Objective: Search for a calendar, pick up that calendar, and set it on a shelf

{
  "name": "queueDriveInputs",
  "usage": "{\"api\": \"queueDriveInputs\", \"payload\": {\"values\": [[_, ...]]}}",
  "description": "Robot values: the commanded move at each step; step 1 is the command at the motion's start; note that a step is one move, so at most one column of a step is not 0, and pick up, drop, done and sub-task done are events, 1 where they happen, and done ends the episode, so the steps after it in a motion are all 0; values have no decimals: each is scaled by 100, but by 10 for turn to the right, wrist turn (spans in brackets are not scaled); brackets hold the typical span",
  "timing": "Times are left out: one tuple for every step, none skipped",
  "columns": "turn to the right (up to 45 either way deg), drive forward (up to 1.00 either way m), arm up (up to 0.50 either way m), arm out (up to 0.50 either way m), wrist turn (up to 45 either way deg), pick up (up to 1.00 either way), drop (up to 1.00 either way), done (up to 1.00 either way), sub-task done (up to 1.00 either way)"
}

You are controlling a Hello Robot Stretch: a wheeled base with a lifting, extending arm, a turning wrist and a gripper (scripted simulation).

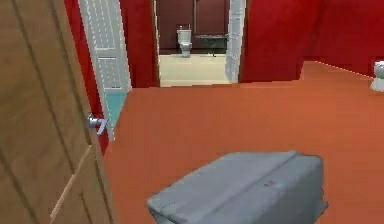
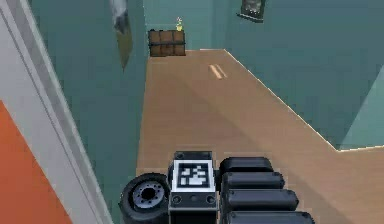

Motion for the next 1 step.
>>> {"api": "queueDriveInputs", "payload": {"values": [[-60, 0, 0, 0, 0, 0, 0, 0, 0]]}}
